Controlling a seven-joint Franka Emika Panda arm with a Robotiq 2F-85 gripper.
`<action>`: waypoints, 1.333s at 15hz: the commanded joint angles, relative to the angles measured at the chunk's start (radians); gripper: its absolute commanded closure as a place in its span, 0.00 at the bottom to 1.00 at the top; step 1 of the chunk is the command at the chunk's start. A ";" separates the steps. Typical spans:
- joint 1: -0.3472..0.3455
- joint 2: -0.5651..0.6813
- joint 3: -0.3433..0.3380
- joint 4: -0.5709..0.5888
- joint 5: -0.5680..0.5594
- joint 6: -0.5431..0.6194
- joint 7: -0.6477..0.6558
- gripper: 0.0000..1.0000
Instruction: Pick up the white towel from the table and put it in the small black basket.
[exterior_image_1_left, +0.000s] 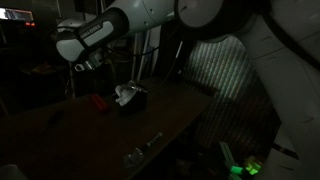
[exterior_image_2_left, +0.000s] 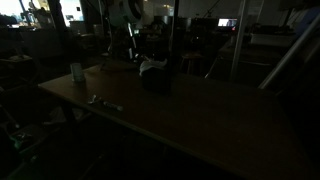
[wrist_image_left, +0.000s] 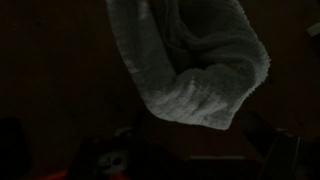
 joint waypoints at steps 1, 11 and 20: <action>-0.001 0.031 -0.006 0.052 0.005 -0.024 -0.032 0.01; -0.003 0.043 -0.012 0.055 0.004 -0.022 -0.030 0.32; -0.001 0.041 -0.013 0.057 0.004 -0.025 -0.026 0.98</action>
